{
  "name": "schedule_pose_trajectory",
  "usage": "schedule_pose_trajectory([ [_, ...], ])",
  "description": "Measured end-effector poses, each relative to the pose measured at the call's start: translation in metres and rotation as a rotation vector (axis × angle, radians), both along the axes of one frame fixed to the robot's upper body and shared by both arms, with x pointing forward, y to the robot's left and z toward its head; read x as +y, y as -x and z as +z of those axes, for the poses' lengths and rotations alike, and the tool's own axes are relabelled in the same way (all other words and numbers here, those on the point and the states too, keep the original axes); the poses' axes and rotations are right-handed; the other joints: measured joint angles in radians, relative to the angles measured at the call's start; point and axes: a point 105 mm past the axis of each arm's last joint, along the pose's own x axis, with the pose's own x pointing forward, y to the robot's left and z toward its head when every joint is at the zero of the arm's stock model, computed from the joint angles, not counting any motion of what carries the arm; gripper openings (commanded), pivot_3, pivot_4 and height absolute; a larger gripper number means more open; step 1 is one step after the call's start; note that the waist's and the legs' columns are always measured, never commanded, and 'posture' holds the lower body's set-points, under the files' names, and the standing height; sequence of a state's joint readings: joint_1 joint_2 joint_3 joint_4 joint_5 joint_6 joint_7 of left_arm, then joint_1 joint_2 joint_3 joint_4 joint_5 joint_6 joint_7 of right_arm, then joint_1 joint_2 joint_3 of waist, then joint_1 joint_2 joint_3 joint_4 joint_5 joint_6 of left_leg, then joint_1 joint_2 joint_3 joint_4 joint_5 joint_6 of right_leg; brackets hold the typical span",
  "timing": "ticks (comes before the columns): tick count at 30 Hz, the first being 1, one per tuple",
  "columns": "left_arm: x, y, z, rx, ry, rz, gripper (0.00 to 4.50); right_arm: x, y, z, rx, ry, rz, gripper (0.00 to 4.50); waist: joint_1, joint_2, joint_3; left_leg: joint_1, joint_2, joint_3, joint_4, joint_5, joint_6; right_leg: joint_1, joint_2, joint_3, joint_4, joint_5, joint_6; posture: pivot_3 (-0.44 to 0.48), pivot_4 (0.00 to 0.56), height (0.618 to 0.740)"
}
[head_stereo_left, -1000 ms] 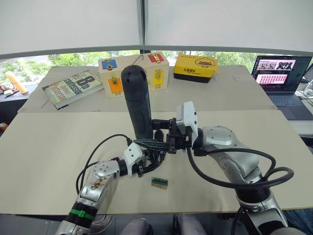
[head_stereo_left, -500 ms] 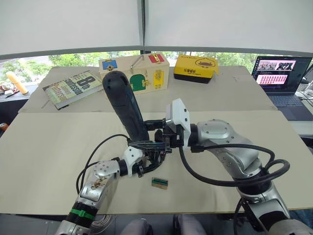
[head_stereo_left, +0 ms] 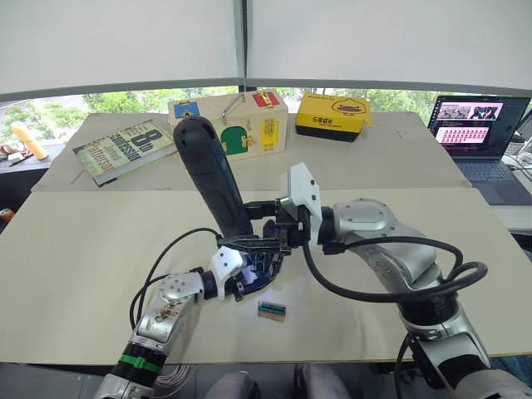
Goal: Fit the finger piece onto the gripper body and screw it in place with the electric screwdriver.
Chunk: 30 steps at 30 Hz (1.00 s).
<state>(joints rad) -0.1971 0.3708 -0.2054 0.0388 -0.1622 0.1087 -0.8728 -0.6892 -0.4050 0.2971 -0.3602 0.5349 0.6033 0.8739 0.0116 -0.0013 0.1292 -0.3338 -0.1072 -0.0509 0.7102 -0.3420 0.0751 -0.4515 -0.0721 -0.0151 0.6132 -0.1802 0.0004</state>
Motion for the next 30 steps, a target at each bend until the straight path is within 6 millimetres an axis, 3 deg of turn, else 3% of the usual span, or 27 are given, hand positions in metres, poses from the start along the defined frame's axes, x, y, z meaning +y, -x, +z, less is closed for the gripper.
schedule_pose_trajectory([
  [12,-0.001,0.000,0.001,0.000,0.008,0.001,2.28,-0.013,0.000,0.011,-0.008,-0.040,0.021,1.91,0.001,0.000,0.000,-0.003,0.000,0.000,0.000,0.000,0.000,-0.003,0.000,0.000,0.000,0.000,0.000,0.000,0.150,0.740],
  [17,-0.001,-0.001,0.000,0.002,0.011,0.003,2.28,-0.022,0.014,0.033,-0.060,-0.122,0.100,1.91,0.001,0.000,0.001,-0.004,0.000,0.000,0.000,0.000,0.000,-0.003,0.000,0.000,-0.001,0.000,0.000,0.000,0.150,0.740],
  [24,-0.002,-0.003,-0.002,-0.010,0.028,0.021,2.28,-0.028,0.032,0.040,-0.071,-0.126,0.198,1.91,0.003,0.000,0.001,-0.004,0.000,0.000,0.000,0.000,0.000,-0.002,-0.001,0.000,0.000,0.000,0.000,0.000,0.150,0.740],
  [26,-0.002,-0.003,-0.002,-0.010,0.029,0.024,3.38,-0.030,0.037,0.044,-0.068,-0.136,0.218,1.91,0.004,0.000,0.001,-0.004,0.000,0.000,0.000,0.000,0.000,-0.002,-0.001,0.000,0.000,0.000,0.000,0.000,0.150,0.740],
  [28,-0.001,-0.005,-0.001,-0.013,0.030,0.039,4.20,-0.034,0.042,0.048,-0.065,-0.141,0.231,1.91,0.003,0.000,0.001,-0.004,0.000,0.000,0.000,0.000,0.000,-0.002,-0.001,0.000,0.000,0.000,0.000,0.000,0.150,0.740],
  [30,0.000,-0.006,-0.001,-0.017,0.030,0.045,4.45,-0.040,0.047,0.053,-0.055,-0.150,0.245,1.91,0.003,0.000,0.001,-0.004,0.000,0.000,0.000,0.000,0.000,-0.003,-0.001,0.000,-0.001,0.000,0.000,0.000,0.150,0.740],
])
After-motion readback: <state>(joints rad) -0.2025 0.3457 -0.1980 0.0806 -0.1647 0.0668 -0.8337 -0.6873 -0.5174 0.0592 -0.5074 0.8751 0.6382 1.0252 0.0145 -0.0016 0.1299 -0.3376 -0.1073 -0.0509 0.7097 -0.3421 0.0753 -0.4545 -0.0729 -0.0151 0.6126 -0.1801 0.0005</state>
